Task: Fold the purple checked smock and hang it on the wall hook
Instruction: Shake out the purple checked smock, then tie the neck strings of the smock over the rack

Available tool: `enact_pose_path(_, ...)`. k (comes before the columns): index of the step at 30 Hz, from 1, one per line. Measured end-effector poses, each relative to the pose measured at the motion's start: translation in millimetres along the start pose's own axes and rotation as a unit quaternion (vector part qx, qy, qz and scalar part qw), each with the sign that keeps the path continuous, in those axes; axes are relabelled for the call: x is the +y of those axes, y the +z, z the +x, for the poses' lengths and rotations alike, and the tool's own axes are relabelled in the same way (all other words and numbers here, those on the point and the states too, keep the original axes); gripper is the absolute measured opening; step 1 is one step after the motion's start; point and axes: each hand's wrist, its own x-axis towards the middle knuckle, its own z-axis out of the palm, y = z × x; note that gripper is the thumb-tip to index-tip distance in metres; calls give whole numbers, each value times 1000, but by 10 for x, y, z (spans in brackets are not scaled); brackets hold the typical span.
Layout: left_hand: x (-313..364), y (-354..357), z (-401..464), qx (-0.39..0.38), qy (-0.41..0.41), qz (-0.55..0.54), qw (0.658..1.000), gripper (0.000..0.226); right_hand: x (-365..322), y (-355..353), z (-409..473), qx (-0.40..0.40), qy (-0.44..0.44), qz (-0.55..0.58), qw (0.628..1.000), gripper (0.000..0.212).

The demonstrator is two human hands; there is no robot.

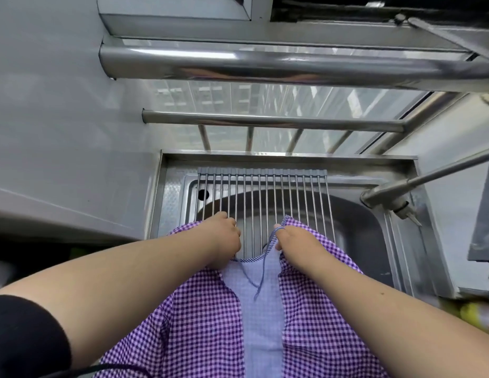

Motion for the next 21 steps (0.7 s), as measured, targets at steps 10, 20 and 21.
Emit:
enact_pose_path(10, -147, -173, -224, -132, -105, -298, 940, 46, 219, -163, -139, 27, 73, 161, 984, 38)
enact_pose_path(20, -225, -202, -474, -68, -158, -354, 919, 37, 142, -145, -324, 105, 38, 230, 967, 40)
enact_pose_path(21, -212, -199, -514, -55, -164, -364, 915, 37, 128, -148, -341, 109, 39, 241, 964, 39)
